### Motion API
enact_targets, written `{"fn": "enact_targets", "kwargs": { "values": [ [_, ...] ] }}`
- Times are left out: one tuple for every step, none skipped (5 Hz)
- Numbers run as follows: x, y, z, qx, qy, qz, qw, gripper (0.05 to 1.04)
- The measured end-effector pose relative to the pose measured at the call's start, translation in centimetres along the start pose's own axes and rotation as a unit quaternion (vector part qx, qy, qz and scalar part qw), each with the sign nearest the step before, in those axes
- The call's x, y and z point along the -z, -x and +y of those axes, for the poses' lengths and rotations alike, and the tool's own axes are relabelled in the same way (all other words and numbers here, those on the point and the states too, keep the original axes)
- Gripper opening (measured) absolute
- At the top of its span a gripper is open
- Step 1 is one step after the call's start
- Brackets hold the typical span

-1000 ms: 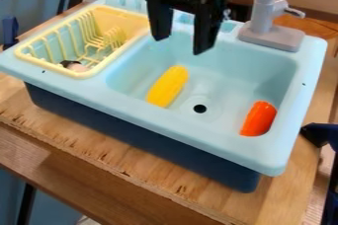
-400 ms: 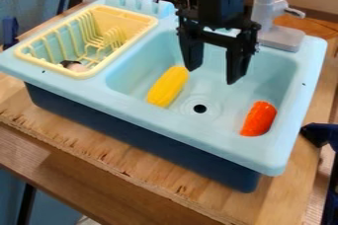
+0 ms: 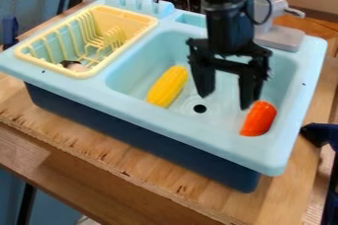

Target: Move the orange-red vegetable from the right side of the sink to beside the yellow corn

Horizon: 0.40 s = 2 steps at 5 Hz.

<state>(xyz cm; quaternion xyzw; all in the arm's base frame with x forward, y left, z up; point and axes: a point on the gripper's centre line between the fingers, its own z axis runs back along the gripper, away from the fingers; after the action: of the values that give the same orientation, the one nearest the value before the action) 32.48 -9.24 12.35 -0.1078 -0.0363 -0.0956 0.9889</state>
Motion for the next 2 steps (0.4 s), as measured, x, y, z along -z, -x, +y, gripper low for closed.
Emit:
{"fn": "enact_targets", "kwargs": {
  "values": [
    [1.57, 0.12, -0.58, 0.0, 0.024, 0.0, 0.9997, 1.001],
    [2.55, -0.17, -0.25, -0.001, 0.035, 0.002, 0.9994, 1.001]
  ]
}}
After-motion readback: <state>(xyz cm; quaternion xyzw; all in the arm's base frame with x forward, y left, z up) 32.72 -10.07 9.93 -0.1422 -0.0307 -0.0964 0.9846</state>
